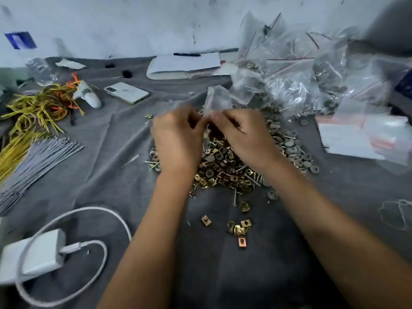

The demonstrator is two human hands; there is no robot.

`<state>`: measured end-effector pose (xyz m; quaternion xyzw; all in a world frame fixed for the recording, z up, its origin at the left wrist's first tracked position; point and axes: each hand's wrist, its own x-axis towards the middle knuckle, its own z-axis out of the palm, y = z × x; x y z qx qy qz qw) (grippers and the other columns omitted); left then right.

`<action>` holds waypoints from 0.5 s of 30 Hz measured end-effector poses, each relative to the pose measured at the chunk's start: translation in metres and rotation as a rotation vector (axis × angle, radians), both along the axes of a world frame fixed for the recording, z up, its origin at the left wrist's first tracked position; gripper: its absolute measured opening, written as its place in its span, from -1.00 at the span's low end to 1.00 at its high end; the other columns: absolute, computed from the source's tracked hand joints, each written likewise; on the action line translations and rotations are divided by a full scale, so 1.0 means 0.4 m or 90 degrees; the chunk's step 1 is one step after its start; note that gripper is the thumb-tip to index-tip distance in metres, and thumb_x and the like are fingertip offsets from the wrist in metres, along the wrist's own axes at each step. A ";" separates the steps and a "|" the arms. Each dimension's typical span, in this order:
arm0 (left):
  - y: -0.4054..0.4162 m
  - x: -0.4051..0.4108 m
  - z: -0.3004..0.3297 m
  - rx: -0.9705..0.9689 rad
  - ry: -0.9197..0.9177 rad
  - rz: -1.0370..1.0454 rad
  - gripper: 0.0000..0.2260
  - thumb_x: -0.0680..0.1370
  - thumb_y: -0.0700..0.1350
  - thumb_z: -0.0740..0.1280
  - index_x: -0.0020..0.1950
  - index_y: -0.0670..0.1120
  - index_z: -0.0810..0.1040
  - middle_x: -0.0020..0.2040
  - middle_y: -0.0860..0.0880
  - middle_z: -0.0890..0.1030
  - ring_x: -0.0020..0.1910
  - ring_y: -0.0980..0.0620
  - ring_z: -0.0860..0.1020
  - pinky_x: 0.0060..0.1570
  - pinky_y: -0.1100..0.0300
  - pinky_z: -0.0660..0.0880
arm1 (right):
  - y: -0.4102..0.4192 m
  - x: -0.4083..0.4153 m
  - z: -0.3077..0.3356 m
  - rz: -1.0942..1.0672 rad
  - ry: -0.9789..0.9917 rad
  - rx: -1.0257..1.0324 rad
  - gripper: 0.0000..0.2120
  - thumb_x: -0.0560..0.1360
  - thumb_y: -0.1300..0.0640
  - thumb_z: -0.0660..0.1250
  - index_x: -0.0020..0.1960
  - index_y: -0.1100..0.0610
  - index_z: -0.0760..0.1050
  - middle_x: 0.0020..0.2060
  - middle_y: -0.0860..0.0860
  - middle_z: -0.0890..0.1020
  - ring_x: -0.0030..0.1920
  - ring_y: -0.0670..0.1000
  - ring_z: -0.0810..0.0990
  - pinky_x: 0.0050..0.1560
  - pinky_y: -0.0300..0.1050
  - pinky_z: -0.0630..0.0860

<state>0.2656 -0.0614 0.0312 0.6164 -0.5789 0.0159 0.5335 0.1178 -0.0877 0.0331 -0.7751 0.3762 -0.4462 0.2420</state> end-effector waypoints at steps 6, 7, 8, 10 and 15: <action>-0.009 -0.059 -0.045 0.000 -0.187 -0.101 -0.83 0.44 -0.19 0.56 -0.21 -0.16 0.58 -0.26 -0.07 0.60 -0.25 -0.12 0.54 -0.22 -0.06 0.49 | -0.030 -0.057 -0.054 -0.096 -0.087 0.085 -0.65 0.60 -0.07 0.40 -0.23 0.15 0.65 -0.38 0.08 0.66 -0.43 0.10 0.63 -0.40 0.13 0.57; -0.007 -0.066 -0.056 0.008 -0.192 -0.106 -0.83 0.44 -0.18 0.56 -0.17 -0.16 0.58 -0.23 -0.07 0.60 -0.21 -0.12 0.54 -0.16 -0.06 0.49 | -0.036 -0.063 -0.058 -0.093 -0.107 0.115 -0.72 0.60 -0.02 0.40 -0.20 0.12 0.65 -0.35 0.07 0.68 -0.43 0.09 0.65 -0.45 0.08 0.58; -0.004 -0.070 -0.065 0.020 -0.193 -0.110 -0.82 0.44 -0.17 0.57 -0.13 -0.16 0.59 -0.20 -0.07 0.61 -0.17 -0.12 0.54 -0.11 -0.06 0.49 | -0.042 -0.069 -0.060 -0.080 -0.139 0.160 -0.77 0.62 0.04 0.38 -0.18 0.09 0.65 -0.31 0.05 0.70 -0.39 0.10 0.67 -0.46 0.02 0.58; -0.004 -0.069 -0.081 0.037 -0.174 -0.127 -0.79 0.42 -0.15 0.60 -0.08 -0.17 0.62 -0.14 -0.07 0.63 -0.10 -0.11 0.56 -0.07 -0.07 0.49 | -0.054 -0.080 -0.062 -0.043 -0.210 0.260 -0.75 0.63 0.17 0.34 -0.19 0.06 0.66 -0.26 0.01 0.73 -0.30 0.12 0.67 -0.41 -0.07 0.58; -0.013 -0.064 -0.089 0.015 -0.124 -0.162 -0.80 0.45 -0.15 0.60 -0.03 -0.20 0.68 -0.12 -0.08 0.66 -0.13 -0.09 0.61 -0.11 -0.05 0.56 | -0.066 -0.099 -0.067 0.021 -0.299 0.347 -0.79 0.61 0.33 0.32 -0.12 0.17 0.68 -0.26 0.09 0.67 -0.31 -0.05 0.57 -0.30 -0.19 0.49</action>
